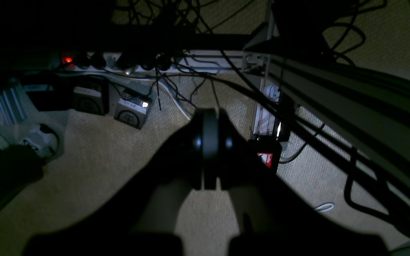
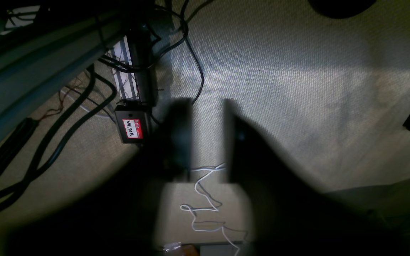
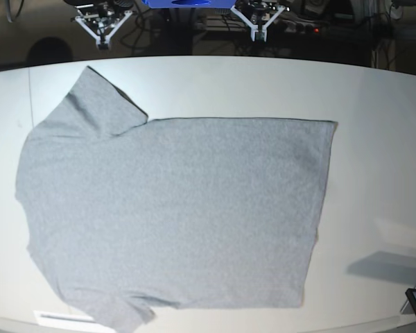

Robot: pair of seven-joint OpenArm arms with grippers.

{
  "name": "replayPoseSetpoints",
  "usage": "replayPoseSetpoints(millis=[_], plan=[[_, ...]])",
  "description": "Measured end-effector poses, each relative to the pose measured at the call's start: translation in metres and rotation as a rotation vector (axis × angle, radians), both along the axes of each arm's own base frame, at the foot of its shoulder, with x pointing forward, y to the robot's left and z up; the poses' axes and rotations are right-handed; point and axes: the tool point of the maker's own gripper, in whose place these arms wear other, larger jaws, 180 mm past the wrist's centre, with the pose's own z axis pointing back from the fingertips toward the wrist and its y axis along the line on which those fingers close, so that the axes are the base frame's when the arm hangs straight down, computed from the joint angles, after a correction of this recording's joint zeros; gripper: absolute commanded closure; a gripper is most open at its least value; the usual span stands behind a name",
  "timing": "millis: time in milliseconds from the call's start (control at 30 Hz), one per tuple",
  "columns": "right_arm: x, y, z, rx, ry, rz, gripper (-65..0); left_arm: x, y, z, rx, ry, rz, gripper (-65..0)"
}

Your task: Fold the T-shirt properly

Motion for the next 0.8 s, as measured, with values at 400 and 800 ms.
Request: replayPoseSetpoints(millis=[400,800], plan=[[-0.0005,0.0008,-0.0001,0.002,-0.003,-0.071,-58.8,-0.0003,0.0000,0.0000,0.000,0.000,0.002,-32.1],[-0.0003,-0.0005,0.0000,0.000,-0.004,-0.071,-2.6,-0.0066,0.0001,0.0001,-0.001,0.008,0.008,0.0]])
